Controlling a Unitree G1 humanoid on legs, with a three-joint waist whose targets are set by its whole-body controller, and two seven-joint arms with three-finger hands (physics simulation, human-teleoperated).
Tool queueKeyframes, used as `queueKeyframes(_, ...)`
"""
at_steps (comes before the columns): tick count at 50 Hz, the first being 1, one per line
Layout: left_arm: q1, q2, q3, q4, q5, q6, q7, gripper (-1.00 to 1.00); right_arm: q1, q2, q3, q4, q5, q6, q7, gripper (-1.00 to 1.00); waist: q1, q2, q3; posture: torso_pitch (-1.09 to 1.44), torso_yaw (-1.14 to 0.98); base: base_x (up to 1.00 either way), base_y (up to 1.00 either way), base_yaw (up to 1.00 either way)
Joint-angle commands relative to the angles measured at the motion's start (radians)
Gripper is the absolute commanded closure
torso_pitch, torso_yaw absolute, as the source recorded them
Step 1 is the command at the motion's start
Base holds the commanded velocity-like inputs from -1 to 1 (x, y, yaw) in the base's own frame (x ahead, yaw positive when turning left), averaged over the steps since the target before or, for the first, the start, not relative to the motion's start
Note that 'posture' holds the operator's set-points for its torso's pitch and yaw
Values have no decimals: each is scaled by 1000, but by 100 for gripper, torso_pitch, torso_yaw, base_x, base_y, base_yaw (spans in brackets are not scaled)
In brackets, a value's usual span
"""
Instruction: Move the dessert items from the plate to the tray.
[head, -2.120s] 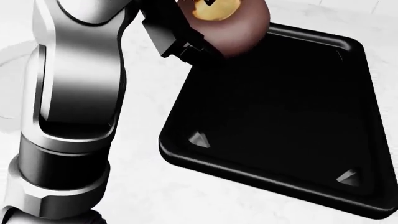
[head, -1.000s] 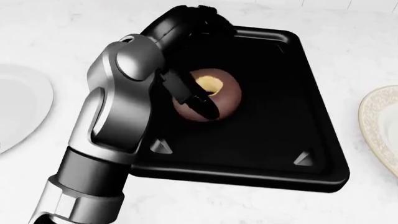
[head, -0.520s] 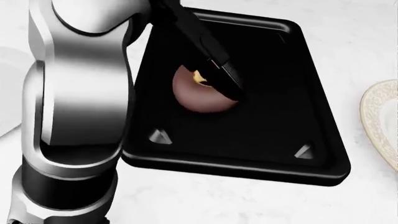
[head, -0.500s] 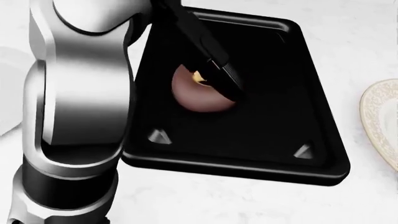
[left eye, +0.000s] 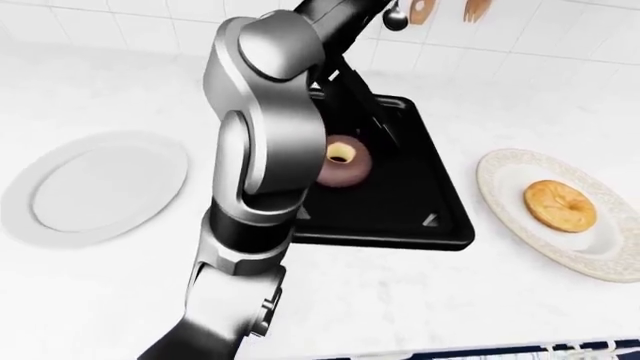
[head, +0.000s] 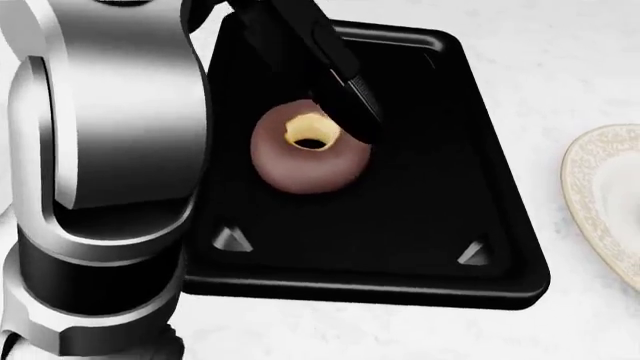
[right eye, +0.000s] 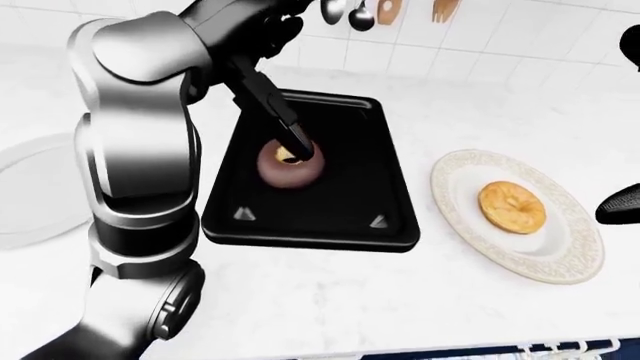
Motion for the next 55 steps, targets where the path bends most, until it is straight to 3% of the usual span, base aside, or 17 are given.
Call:
queueKeyframes(1,-46,4,7,-26,15,-14,-3,-100,-26,-25,-25,4,-29,-15,-2,-100,-4,-6,-27,0,-17,0,0,0)
queueKeyframes(23,-29,-11,1,-64,58,-12,-42,-100,-55,20,30,0,-82,-14,-8,-100,-160,-6,-42,0,-28,0,0,0)
queueKeyframes(31,-19,-10,8,-79,74,-7,-40,-100,-86,52,81,0,-107,-18,-29,-100,-226,-10,-53,0,-32,0,0,0)
queueKeyframes(44,6,29,30,-143,83,34,-65,-100,-240,182,364,30,-192,-59,-177,-100,-312,-7,-74,0,-37,0,0,0)
queueKeyframes(49,-9,54,38,-156,85,55,-93,-100,-306,245,485,43,-300,-74,-178,-100,-329,-2,-78,0,-37,0,0,0)
queueKeyframes(50,-12,62,43,-159,83,60,-95,-100,-315,246,532,50,-353,-101,-177,-100,-332,-1,-78,0,-37,0,0,0)
queueKeyframes(55,-10,89,41,-192,83,85,-116,-100,-407,321,623,79,-510,-92,-123,-100,-347,10,-83,0,-37,0,0,0)
